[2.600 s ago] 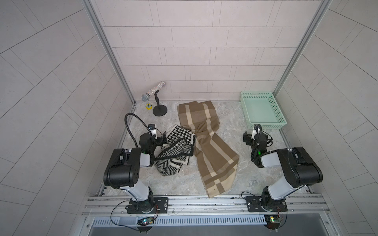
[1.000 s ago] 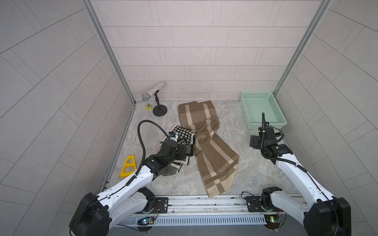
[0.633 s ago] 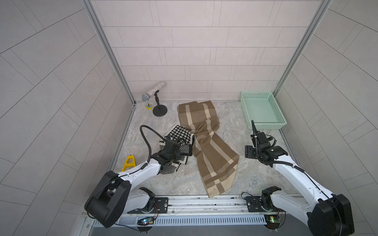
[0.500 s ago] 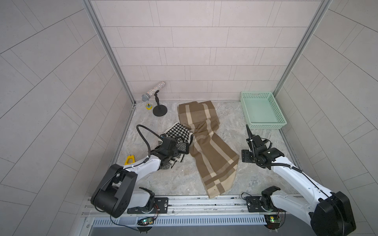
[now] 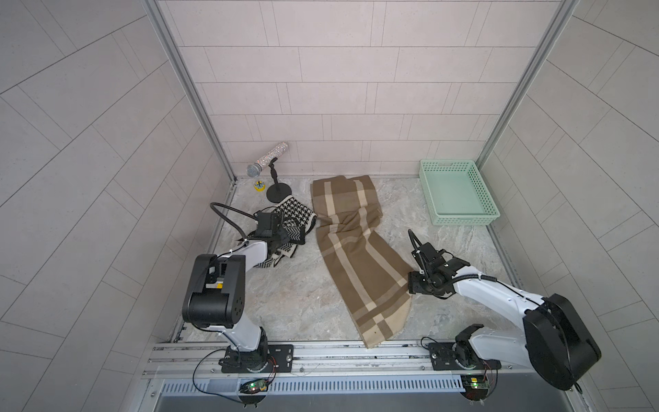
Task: Roll up the scarf and place it into the basket
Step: Move the scarf to the center of the board, then flatten out the scarf at the center of the board.
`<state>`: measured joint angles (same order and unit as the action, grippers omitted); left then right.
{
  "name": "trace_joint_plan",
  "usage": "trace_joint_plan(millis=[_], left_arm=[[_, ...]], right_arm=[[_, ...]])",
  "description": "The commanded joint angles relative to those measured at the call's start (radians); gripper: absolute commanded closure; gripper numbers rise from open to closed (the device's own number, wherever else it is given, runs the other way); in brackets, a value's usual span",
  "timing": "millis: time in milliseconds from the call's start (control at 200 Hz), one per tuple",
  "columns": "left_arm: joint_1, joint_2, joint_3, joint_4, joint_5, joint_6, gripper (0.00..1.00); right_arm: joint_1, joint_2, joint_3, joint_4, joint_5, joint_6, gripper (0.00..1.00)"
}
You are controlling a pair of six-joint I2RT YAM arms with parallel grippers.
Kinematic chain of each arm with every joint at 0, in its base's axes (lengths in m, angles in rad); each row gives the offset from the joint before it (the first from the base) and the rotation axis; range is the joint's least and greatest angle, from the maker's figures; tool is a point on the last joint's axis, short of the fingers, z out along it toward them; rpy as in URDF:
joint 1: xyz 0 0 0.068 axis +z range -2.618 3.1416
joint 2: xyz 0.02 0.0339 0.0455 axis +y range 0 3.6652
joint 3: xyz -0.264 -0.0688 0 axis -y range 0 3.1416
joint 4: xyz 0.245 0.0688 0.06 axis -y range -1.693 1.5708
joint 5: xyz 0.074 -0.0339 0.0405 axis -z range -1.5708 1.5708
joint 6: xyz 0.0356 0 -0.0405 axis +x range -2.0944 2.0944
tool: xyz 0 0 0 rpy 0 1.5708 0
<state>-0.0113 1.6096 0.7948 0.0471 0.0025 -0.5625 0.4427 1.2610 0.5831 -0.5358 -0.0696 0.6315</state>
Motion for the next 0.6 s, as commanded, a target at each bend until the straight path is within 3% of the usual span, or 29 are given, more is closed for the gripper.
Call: trace_joint_plan(millis=[0,55,120,220,265,420,596], left_arm=[[0.013,-0.055,0.037,-0.053,0.024,0.045,0.68],[0.011,-0.106,0.024,-0.06,0.073,0.037,0.61],[-0.021,-0.172,0.01,-0.088,0.11,0.024,0.59],[-0.131,-0.275,-0.013,-0.169,0.111,0.046,0.58],[-0.188,-0.319,-0.039,-0.182,0.118,0.063,0.58],[-0.39,-0.503,-0.206,-0.127,0.189,0.132,0.57],[-0.656,-0.725,-0.435,0.04,0.234,0.206,0.55]], right_arm=[[0.02,0.026,0.017,0.043,-0.022,0.038,0.38],[0.029,0.03,0.02,0.051,-0.022,0.049,0.45],[0.035,0.026,0.023,0.057,-0.031,0.064,0.6],[0.057,-0.005,0.031,0.037,-0.026,0.081,0.85],[0.071,-0.029,0.03,0.022,-0.012,0.089,0.91],[0.087,-0.11,0.067,-0.014,0.006,0.12,1.0],[0.087,-0.095,0.127,-0.007,0.005,0.102,1.0]])
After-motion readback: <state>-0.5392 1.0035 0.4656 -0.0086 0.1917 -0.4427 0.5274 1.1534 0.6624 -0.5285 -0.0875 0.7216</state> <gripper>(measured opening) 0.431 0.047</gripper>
